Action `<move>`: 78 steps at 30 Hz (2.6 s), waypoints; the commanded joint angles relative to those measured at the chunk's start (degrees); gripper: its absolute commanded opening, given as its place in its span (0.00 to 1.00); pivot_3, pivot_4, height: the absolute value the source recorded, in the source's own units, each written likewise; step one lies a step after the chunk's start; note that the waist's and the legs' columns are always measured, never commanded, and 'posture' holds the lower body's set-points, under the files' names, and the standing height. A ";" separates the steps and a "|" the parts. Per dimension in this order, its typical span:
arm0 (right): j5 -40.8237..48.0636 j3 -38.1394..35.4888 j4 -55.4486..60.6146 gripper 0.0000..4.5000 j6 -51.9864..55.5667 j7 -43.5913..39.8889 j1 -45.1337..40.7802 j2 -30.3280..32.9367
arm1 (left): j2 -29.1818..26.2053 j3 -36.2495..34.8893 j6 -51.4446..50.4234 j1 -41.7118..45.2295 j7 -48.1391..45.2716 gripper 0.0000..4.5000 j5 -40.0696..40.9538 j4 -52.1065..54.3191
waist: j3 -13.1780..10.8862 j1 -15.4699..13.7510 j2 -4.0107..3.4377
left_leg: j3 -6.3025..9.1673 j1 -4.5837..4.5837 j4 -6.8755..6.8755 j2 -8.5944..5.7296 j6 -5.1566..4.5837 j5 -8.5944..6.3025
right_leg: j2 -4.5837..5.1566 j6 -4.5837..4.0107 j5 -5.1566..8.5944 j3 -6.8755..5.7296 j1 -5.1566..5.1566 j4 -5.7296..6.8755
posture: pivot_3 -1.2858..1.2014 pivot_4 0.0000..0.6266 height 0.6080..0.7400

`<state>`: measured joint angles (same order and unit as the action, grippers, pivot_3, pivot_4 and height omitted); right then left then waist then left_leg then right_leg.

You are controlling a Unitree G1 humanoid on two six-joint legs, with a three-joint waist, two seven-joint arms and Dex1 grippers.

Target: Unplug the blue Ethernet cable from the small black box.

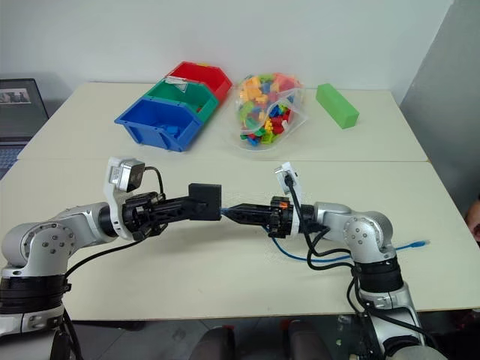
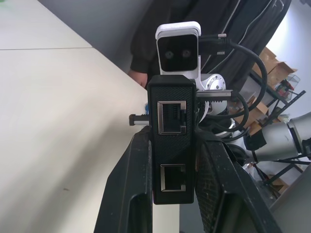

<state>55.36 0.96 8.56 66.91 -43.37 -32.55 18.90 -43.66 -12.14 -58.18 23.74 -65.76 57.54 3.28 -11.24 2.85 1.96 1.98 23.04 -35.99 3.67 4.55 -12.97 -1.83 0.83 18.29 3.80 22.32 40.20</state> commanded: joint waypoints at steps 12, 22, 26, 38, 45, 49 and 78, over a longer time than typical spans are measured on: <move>-28.45 -2.00 -19.72 0.01 -34.89 13.96 -2.44 2.56 | -0.85 -4.40 2.58 -1.92 2.79 0.17 -1.22 0.11 | -0.02 0.36 -0.03 | -0.19 0.00 0.04 -0.01 -0.01 0.00 | 0.00 0.05 -0.02 0.12 0.02 -0.18 | 0.52 0.24 1.00; -41.26 -2.41 -40.81 0.26 -52.91 19.92 -8.20 0.76 | 0.32 -3.06 8.13 -2.94 5.33 0.17 -6.83 0.47 | -0.02 0.38 -0.03 | -0.52 0.09 0.08 0.00 0.05 -0.03 | 0.02 -0.24 -0.21 0.26 0.20 -0.21 | 0.52 0.24 1.00; -40.08 -3.26 -37.16 0.43 -52.88 17.04 -6.96 1.63 | 3.08 -2.97 14.55 -2.19 9.27 0.17 -11.97 -0.89 | -0.02 0.30 -0.03 | -0.53 0.09 0.08 0.00 0.05 -0.04 | 0.04 -0.24 -0.21 0.26 0.20 -0.19 | 0.52 0.24 1.00; -30.77 6.76 4.08 0.77 -35.13 -2.19 0.43 10.03 | 15.09 -1.67 51.56 1.03 30.16 0.17 -37.89 -15.38 | -0.03 -0.41 -0.06 | -0.50 0.05 0.05 0.03 0.05 -0.04 | 0.04 -0.22 -0.23 0.25 0.17 -0.18 | 0.52 0.24 1.00; -31.51 12.05 8.44 0.77 -30.71 -3.01 -3.28 8.40 | 18.45 -2.45 66.97 3.08 40.01 0.17 -45.39 -31.55 | -0.03 -0.99 -0.05 | -0.48 0.06 -0.07 -0.02 0.04 -0.03 | 0.06 -0.03 -0.34 0.21 0.08 -0.20 | 0.52 0.24 1.00; -29.92 11.98 9.19 0.77 -29.24 -4.58 -3.62 8.27 | 19.68 -2.58 70.39 3.36 41.98 0.17 -45.91 -37.04 | -0.01 -1.07 -0.01 | -0.47 0.10 -0.10 -0.04 0.04 -0.04 | 0.09 0.01 -0.37 0.17 0.07 -0.24 | 0.52 0.24 1.00; -33.32 4.79 7.55 0.78 -38.42 -8.10 7.04 19.15 | 1.29 -8.61 37.68 -23.72 31.57 0.99 -34.73 7.55 | -0.01 -0.88 -0.01 | -0.48 -0.04 -0.04 -0.01 0.05 -0.04 | 0.10 0.28 -0.20 0.19 -0.01 -0.23 | 0.52 0.24 1.00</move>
<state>22.07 9.08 16.22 32.17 -49.50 -25.58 36.54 -40.29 -18.57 -17.65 0.54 -32.29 21.51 5.97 -11.25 1.98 1.96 1.49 22.99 -36.03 3.64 4.59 -13.01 -1.72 1.11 18.08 3.99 22.31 39.97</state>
